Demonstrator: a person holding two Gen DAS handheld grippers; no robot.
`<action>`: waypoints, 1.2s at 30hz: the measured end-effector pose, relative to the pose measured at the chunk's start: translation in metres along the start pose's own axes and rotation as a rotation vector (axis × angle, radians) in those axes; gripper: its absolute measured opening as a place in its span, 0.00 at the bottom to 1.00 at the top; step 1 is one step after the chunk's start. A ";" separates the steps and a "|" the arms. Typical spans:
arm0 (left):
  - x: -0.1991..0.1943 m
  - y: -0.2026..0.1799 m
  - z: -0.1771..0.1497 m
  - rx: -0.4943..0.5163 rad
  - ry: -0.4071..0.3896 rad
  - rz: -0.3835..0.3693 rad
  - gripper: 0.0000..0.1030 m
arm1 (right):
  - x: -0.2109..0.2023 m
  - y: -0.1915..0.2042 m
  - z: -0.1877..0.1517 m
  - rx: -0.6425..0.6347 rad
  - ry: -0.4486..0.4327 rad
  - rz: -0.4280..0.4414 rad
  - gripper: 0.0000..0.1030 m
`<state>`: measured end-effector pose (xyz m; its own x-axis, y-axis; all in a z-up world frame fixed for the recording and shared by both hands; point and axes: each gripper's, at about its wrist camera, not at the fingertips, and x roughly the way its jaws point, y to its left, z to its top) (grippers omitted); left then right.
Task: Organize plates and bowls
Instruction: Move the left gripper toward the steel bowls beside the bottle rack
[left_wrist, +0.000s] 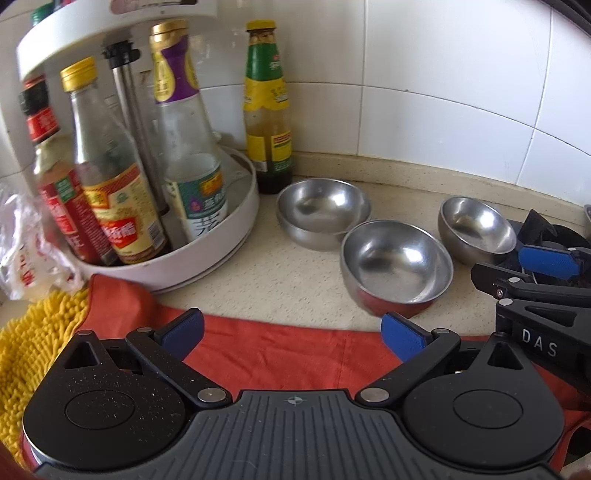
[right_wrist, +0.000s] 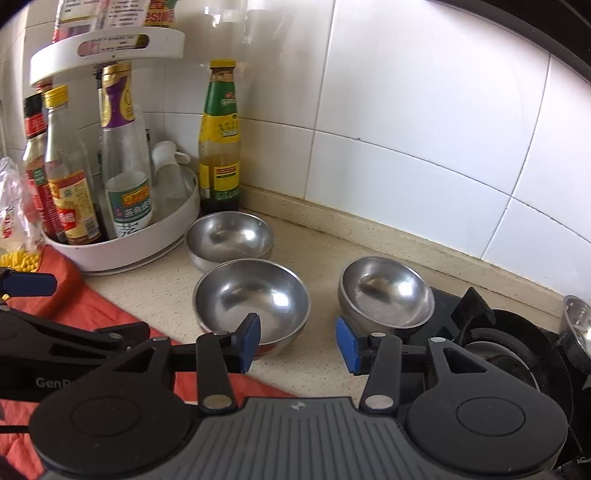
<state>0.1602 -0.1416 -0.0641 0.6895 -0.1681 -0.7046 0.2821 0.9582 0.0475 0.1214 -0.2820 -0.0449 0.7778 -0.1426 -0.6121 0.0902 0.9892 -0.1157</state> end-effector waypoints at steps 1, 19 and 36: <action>0.002 -0.001 0.002 0.011 -0.001 -0.005 1.00 | 0.002 -0.002 0.001 0.011 0.001 -0.008 0.42; 0.039 -0.009 0.034 0.079 -0.013 -0.003 1.00 | 0.034 -0.018 0.006 0.083 0.061 -0.116 0.43; 0.071 -0.009 0.041 0.114 0.032 -0.060 1.00 | 0.053 -0.024 0.011 0.111 0.097 -0.063 0.43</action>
<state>0.2333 -0.1716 -0.0856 0.6481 -0.2146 -0.7307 0.3971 0.9139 0.0838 0.1668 -0.3125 -0.0660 0.7052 -0.2015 -0.6798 0.2091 0.9752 -0.0721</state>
